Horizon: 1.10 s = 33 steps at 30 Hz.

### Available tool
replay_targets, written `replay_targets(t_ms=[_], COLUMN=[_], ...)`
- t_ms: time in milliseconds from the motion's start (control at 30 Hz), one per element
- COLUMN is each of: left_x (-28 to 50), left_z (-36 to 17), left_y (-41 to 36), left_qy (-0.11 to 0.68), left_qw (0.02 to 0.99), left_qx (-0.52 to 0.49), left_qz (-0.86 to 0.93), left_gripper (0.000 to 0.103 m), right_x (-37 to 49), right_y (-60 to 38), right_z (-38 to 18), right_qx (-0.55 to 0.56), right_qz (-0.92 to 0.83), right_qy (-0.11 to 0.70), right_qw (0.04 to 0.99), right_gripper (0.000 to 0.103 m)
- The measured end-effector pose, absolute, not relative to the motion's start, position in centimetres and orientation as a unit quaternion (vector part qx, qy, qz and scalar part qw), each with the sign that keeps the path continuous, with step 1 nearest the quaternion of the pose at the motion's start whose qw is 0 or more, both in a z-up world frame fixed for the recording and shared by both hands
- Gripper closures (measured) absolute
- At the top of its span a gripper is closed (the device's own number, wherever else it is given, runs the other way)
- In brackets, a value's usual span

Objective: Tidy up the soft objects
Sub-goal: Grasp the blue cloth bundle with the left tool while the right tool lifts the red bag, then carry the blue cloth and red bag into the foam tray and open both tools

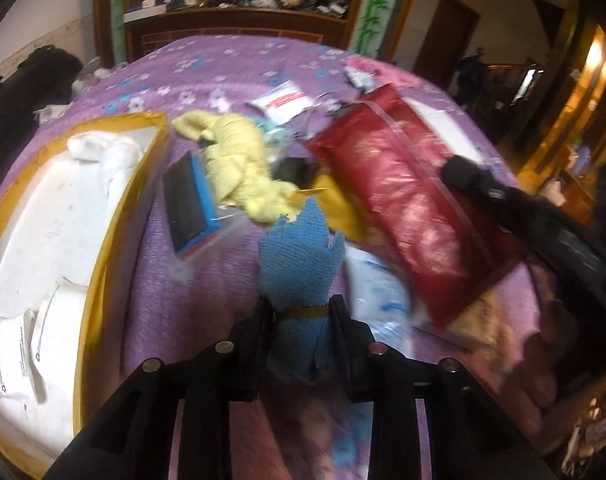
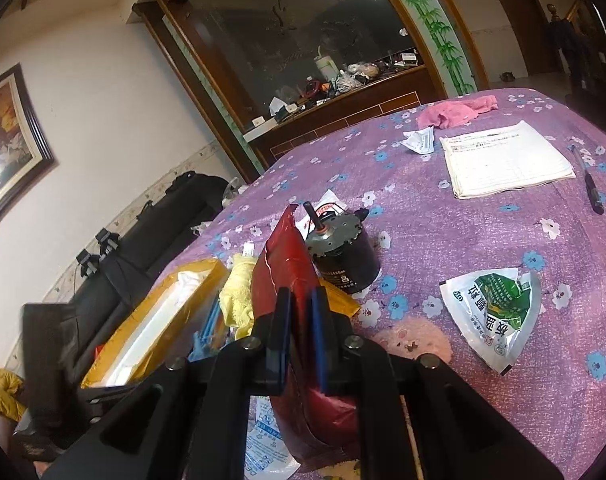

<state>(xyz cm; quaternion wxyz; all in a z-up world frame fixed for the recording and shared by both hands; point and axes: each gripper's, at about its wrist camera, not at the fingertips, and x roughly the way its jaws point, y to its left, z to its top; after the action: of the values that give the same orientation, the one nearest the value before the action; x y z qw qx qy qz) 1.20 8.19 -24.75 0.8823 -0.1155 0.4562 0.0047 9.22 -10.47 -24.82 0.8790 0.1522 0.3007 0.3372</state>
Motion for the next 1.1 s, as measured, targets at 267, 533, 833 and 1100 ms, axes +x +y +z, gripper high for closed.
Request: replay_targets(t_ms=[267, 533, 833, 1100], left_x=[-1.2, -3.0, -4.4, -4.1], left_z=[-22.4, -22.0, -21.1, -21.8], left_y=[8.9, 10.0, 11.4, 11.3], left_qy=[0.429, 0.419, 0.403, 0.415], left_qw=[0.888, 0.89, 0.895, 0.888], left_qx=[-0.162, -0.176, -0.194, -0.196], left_qz=[-0.027, -0.022, -0.014, -0.019], left_gripper=[0.074, 0.074, 0.074, 0.074], right_x=[8.5, 6.6, 5.5, 7.0], right_y=[-10.7, -13.3, -11.9, -11.8], right_z=[-24.4, -25.2, -23.2, -25.3], right_qx=[0.151, 0.198, 0.155, 0.129], right_qz=[0.336, 0.304, 0.288, 0.252], right_qy=[0.284, 0.286, 0.271, 0.338], right_qw=[0.885, 0.887, 0.905, 0.898], right_gripper=[0.094, 0.094, 0.103, 0.08])
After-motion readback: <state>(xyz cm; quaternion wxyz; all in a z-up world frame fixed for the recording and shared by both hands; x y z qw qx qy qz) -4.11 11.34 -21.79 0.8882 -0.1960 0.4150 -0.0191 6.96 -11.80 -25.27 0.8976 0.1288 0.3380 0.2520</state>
